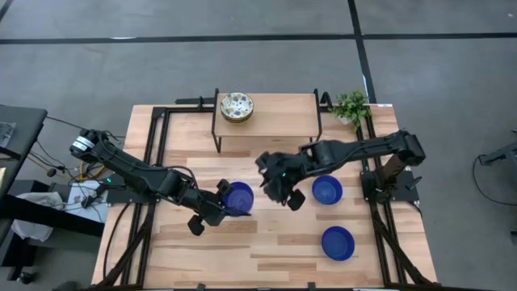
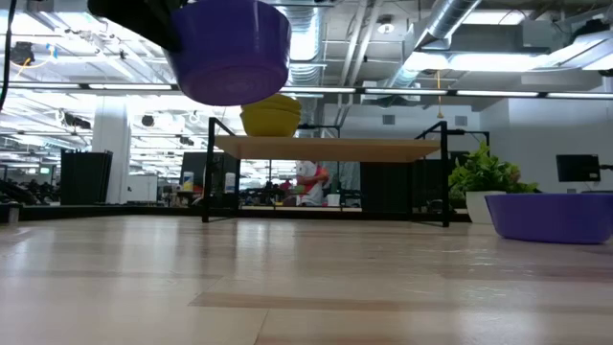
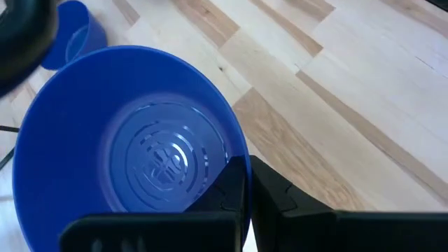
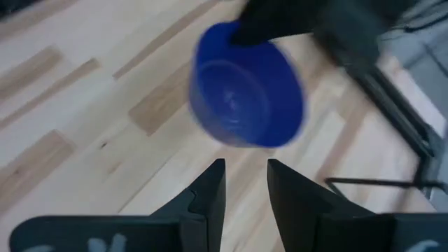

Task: Pick & Place Mini bowls
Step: Put the top left blue bowl on the shelf

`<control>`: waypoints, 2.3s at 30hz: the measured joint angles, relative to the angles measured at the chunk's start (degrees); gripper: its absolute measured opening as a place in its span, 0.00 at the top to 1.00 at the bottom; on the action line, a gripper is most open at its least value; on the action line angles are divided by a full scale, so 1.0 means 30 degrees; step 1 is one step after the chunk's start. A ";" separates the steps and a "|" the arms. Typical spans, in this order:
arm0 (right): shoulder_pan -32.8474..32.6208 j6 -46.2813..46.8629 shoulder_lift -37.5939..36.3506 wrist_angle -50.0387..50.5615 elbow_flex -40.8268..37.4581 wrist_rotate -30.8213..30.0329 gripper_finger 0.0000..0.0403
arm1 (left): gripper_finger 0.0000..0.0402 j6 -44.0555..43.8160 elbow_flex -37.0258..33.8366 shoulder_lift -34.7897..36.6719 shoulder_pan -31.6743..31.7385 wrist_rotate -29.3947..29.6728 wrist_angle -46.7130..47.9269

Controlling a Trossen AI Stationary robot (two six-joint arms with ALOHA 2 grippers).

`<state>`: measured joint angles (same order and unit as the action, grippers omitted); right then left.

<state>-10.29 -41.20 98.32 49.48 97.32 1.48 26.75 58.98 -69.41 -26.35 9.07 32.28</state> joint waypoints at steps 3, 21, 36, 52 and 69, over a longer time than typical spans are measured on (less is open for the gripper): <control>-0.0434 -0.0998 0.0616 0.0018 0.0022 -0.0051 0.76 | 0.99 -0.0002 0.0000 0.0000 0.0015 0.0024 0.0005; -0.1579 -0.3282 0.1413 -0.2006 0.0022 -0.0496 0.76 | 0.99 -0.0009 0.0000 0.0000 0.0022 -0.0689 0.0026; -0.1407 -0.3299 0.2155 -0.2479 0.0024 0.0573 0.76 | 0.99 -0.0010 0.0000 0.0000 0.0029 -0.0697 -0.0064; -0.0953 -0.4732 0.3278 -0.2112 0.0969 0.0663 0.76 | 0.99 -0.0002 0.0000 0.0001 0.0029 -0.0729 -0.0075; -0.1069 -0.4790 0.4298 -0.1701 0.0940 0.0325 0.76 | 0.99 0.0289 0.0000 0.0000 0.0022 -0.0761 -0.0410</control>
<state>-13.50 -55.57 111.22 44.38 100.14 2.45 27.62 58.98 -69.41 -26.28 6.79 31.05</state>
